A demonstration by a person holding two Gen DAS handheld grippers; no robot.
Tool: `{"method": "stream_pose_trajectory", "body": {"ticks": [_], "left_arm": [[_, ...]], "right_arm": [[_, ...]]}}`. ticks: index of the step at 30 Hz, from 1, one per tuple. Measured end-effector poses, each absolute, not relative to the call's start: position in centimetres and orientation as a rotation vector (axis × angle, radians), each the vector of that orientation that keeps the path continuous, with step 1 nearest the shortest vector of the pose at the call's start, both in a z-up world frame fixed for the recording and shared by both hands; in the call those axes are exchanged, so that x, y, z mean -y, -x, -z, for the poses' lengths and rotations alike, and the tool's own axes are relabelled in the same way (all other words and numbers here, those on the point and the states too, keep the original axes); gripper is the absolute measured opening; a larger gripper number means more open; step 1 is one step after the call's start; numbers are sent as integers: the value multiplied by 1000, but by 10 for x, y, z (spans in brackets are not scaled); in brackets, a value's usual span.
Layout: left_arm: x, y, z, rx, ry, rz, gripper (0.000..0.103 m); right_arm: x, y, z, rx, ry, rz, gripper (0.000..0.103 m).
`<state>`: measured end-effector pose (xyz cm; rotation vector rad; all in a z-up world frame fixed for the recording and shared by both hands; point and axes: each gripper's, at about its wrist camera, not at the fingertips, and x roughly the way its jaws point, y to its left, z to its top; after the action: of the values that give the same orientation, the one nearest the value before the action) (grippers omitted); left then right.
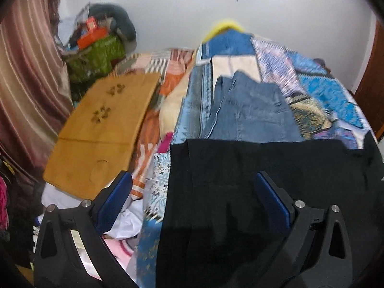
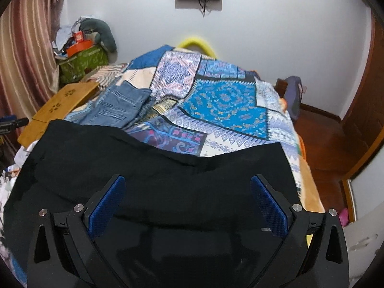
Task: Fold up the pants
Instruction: 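Lower the black trousers onto the quilt with both grippers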
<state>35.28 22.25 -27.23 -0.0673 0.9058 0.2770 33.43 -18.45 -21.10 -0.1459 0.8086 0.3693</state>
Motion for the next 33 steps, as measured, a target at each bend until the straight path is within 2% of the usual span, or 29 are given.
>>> {"method": "stream_pose_trajectory", "body": {"ticks": [3,9,12,14,15,16,17,21,23,25,26,28,30,31,33], "left_arm": [[-234,-375,298,-947,74,-296,101],[-257,-411,340,-1041,121,-307,91],[-263,-419,352,-1067,157,-289,83],[-263,-421,356,-1065,193,-254,70],[-260,-421,356,-1058,187,-249,66],[-255,-421,355,-1051,174,-236,52],[-250,-422,354,-1049,163,-218,43],[-229,-421,349,-1032,37,-273,40],[-227,-420,346,-1027,20,-282,37],[-227,-419,341,-1020,13,-289,33],[-226,-419,338,-1013,3,-295,31],[-224,-420,334,-1009,-32,-322,27],[-222,-424,331,-1010,-71,-343,25],[-223,-425,329,-1008,-77,-345,24],[-224,-427,324,-995,-87,-353,23]], "right_arm": [[186,-355,223,-840,142,-382,102],[221,-403,240,-853,155,-258,102],[251,-423,246,-855,162,-173,102],[269,-436,251,-865,141,-133,102],[281,-443,254,-879,112,-121,99],[289,-450,257,-894,89,-114,93],[294,-456,260,-908,78,-110,91],[305,-483,282,-972,60,-104,79],[303,-493,295,-1004,67,-104,68],[300,-500,306,-1019,69,-105,63],[299,-497,305,-981,78,-108,58],[297,-494,303,-952,93,-108,33],[295,-491,302,-934,109,-111,18],[294,-489,300,-926,120,-108,12],[293,-489,301,-907,149,-85,11]]}}
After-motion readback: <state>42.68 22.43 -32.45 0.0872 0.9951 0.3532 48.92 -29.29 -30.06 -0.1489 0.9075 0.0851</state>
